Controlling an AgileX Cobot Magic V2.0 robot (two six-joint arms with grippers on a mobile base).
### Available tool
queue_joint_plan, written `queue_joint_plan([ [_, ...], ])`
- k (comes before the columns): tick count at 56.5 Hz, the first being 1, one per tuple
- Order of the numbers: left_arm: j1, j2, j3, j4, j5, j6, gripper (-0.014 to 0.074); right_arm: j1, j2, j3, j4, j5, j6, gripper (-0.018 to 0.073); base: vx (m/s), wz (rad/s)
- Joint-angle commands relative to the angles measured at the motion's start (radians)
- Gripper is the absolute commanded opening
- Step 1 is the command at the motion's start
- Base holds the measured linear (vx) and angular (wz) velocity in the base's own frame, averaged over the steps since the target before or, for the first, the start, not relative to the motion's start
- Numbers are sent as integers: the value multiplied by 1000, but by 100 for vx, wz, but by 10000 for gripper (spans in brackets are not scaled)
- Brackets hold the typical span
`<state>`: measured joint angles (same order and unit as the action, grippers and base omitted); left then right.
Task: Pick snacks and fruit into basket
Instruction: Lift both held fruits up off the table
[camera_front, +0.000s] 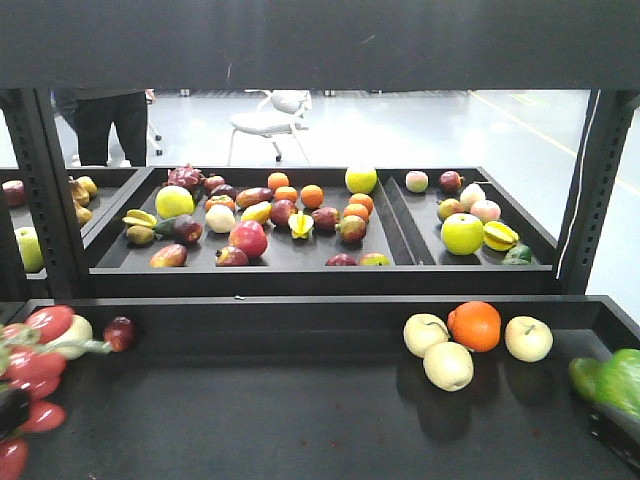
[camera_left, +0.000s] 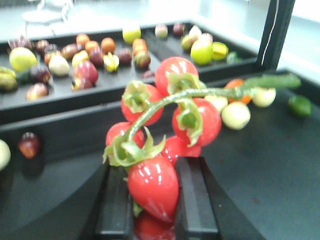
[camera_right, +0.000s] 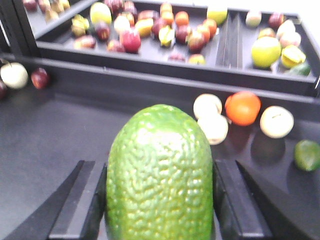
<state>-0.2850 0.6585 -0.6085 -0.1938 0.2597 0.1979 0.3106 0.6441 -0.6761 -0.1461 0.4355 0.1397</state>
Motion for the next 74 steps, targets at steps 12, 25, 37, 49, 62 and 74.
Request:
queue_joint_plan([
  [12,-4,-105,-6,-10,-97,-8,2,-5,-45,-20,-10,-88,-14,-9,0,0],
  [25,-4,-105,-6,-11,-94,-8,2,-5,-45,-20,-10,-87,-14,-9,0,0],
  [37,-4,-105,-6,-10,-93,-8,2,-5,-45,-20,-10,-87,-14,-9,0,0],
  [49,-4,-105,-6,-10,-92,-8,2,-5,-45,-20,-10,-88,-14,-9,0,0],
  [62,-4,-105,-6,-10,-92,-8,2,-5,-45,-20,-10,-87,-14,-9,0,0],
  [74,-4,-105,-6,-10,-92,-8,2,-5,-45,-20,-10,-87,-14,-9,0,0],
])
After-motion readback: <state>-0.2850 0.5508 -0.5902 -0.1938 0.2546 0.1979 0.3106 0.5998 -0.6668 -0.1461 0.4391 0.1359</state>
